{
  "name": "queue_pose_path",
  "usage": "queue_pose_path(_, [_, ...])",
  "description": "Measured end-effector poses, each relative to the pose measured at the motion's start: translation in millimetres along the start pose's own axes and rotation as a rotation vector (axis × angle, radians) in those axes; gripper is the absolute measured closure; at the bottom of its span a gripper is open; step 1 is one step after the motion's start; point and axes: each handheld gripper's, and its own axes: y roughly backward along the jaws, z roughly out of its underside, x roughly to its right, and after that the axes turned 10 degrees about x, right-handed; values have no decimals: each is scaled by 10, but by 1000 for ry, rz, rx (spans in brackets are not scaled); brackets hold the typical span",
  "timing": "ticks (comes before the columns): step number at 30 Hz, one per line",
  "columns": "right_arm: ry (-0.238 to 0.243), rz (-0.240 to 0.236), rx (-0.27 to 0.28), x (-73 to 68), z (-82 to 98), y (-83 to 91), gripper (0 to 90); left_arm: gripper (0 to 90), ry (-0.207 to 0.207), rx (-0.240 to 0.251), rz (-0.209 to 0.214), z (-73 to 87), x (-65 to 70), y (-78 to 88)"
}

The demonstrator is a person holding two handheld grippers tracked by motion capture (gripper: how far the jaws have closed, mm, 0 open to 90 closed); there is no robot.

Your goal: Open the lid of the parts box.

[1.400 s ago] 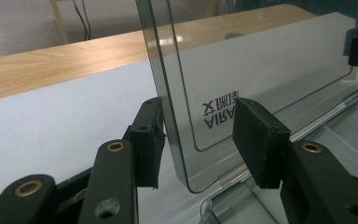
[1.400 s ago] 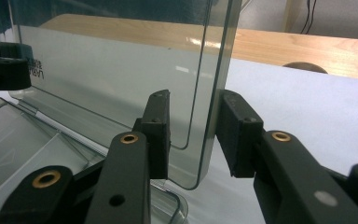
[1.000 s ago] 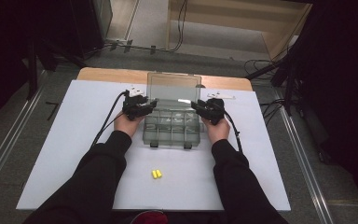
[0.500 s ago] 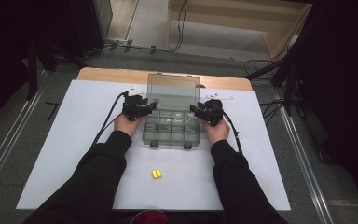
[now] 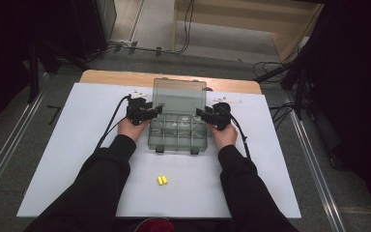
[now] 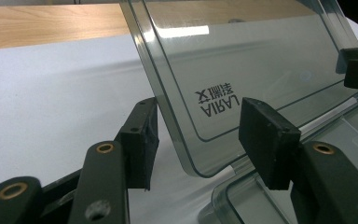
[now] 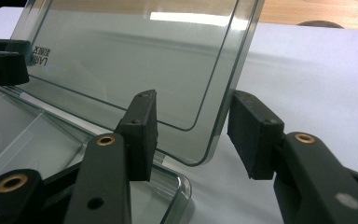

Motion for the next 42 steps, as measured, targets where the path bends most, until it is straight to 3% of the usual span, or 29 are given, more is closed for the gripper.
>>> queue_pose_path(4, [-1,1,-1,0,0,-1,497,446,18,-2,-1,3,-8,-2])
queue_pose_path(13, [5,9,1,-11,-2,0,443,378,8,-2,-22,0,-17,-5])
queue_pose_path(18, [-9,-9,-9,-12,-19,29,345,340,11,-10,-4,-28,7,22])
queue_pose_path(23, [20,-15,-13,-6,-63,96,303,320,10,-15,12,-83,46,85])
queue_pose_path(28, [-8,-54,0,24,-147,233,265,276,38,-31,32,-143,41,163])
queue_pose_path(31, [12,-67,9,7,-189,305,262,275,55,-50,35,-167,29,210])
queue_pose_path(37, [30,-126,-8,-74,-238,403,263,275,45,-76,40,-211,33,333])
queue_pose_path(42, [46,-186,-18,-180,-203,478,262,275,57,-89,82,-228,51,427])
